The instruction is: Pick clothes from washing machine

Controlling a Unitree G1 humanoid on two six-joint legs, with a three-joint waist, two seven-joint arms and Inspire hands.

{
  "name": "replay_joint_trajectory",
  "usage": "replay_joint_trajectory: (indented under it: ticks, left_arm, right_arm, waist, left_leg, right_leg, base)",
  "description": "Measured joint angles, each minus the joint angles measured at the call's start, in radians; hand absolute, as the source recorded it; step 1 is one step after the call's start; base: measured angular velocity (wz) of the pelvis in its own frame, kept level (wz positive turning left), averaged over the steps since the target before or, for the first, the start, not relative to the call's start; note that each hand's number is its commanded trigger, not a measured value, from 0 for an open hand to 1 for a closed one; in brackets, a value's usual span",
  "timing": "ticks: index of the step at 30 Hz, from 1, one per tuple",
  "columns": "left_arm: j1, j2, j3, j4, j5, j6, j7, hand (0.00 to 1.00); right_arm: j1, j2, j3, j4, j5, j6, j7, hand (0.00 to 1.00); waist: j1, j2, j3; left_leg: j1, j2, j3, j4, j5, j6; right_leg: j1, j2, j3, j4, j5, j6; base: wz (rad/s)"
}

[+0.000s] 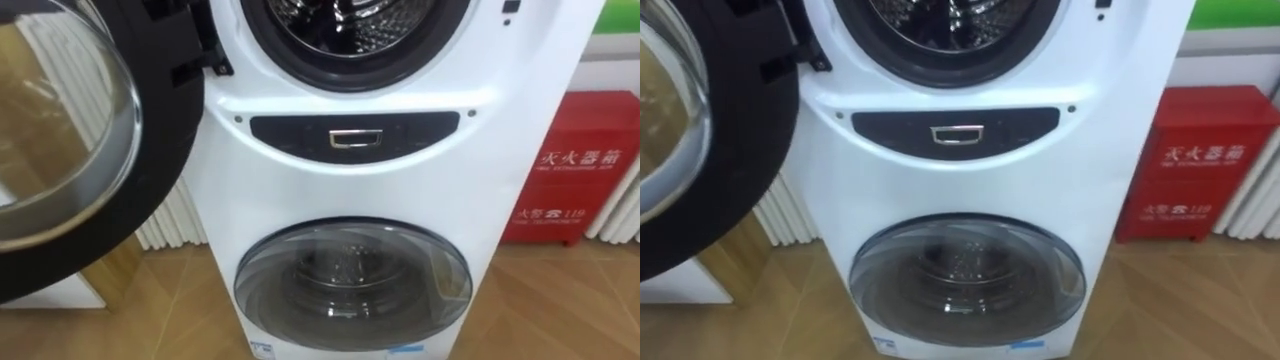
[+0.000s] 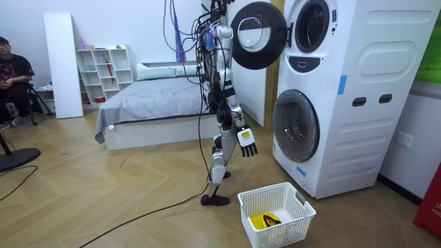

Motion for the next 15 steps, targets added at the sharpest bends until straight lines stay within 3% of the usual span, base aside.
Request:
replay_joint_trajectory:
  ticks: [2, 3, 5, 7, 9, 12, 13, 15]
  left_arm:
    - [-0.025, 0.031, 0.064, -0.001, -0.101, 0.004, 0.021, 0.0]
    - [-0.032, 0.04, 0.068, -0.001, -0.127, 0.004, 0.028, 0.0]
    - [-0.058, 0.062, 0.068, -0.002, -0.203, -0.001, 0.043, 0.0]
    - [-0.076, 0.076, 0.074, -0.037, -0.236, 0.0, 0.045, 0.0]
    - [-0.087, 0.101, 0.075, -0.083, -0.274, -0.002, 0.045, 0.0]
    - [-0.126, 0.164, 0.074, -0.119, -0.352, -0.012, 0.043, 0.0]
    - [-0.148, 0.19, 0.074, -0.127, -0.376, -0.012, 0.042, 0.0]
    - [-0.172, 0.218, 0.074, -0.15, -0.384, -0.015, 0.042, 0.0]
  right_arm:
    - [-0.001, -0.012, -0.035, -0.007, -0.024, 0.001, 0.001, 0.0]
    - [-0.001, -0.017, -0.038, -0.008, -0.027, 0.001, 0.001, 0.0]
    - [-0.001, -0.039, -0.048, -0.012, -0.026, 0.001, 0.008, 0.0]
    - [0.0, -0.047, -0.06, -0.022, -0.037, 0.001, 0.015, 0.0]
    - [0.002, -0.046, -0.074, -0.029, -0.067, 0.001, 0.019, 0.0]
    - [0.003, -0.049, -0.079, -0.048, -0.099, 0.001, 0.019, 0.0]
    - [0.003, -0.048, -0.079, -0.051, -0.099, 0.0, 0.02, 0.0]
    - [0.003, -0.049, -0.078, -0.057, -0.1, -0.001, 0.02, 0.0]
  waist:
    - [-0.002, 0.009, -0.002]
    - [-0.003, 0.008, -0.0019]
    - [-0.004, 0.024, -0.009]
    - [-0.005, 0.034, -0.0069]
    - [-0.008, 0.033, -0.0083]
    - [-0.006, 0.028, -0.0135]
    - [-0.006, 0.028, -0.0186]
    - [-0.003, 0.025, -0.0166]
  left_leg:
    - [-0.002, -0.001, -0.002, 0.003, 0.0, 0.0]
    - [-0.003, -0.001, 0.0, 0.004, 0.0, 0.0]
    - [-0.01, -0.001, 0.002, 0.01, 0.0, 0.001]
    - [-0.015, -0.001, 0.002, 0.021, 0.001, 0.003]
    - [-0.019, -0.003, -0.002, 0.026, 0.003, 0.005]
    - [-0.029, -0.005, -0.004, 0.029, 0.004, 0.006]
    - [-0.03, -0.008, -0.007, 0.029, 0.003, 0.006]
    - [-0.031, -0.01, -0.009, 0.029, 0.003, 0.007]
  right_leg:
    - [0.0, -0.002, -0.002, -0.001, -0.004, 0.006]
    - [0.0, -0.002, -0.004, -0.001, -0.004, 0.006]
    - [-0.001, -0.003, -0.006, -0.002, -0.005, 0.008]
    - [-0.003, -0.003, -0.006, -0.002, -0.006, 0.009]
    - [-0.01, -0.005, -0.007, 0.002, -0.014, 0.009]
    - [-0.016, -0.005, -0.007, 0.002, -0.015, 0.01]
    - [-0.013, -0.005, -0.008, 0.002, -0.014, 0.011]
    - [-0.01, -0.007, -0.01, 0.002, -0.013, 0.011]
  base:
    - [-0.07]
    - [0.0]
    - [0.0]
    - [0.0]
    - [0.04]
    - [0.05]
    - [0.08]
    - [0.06]
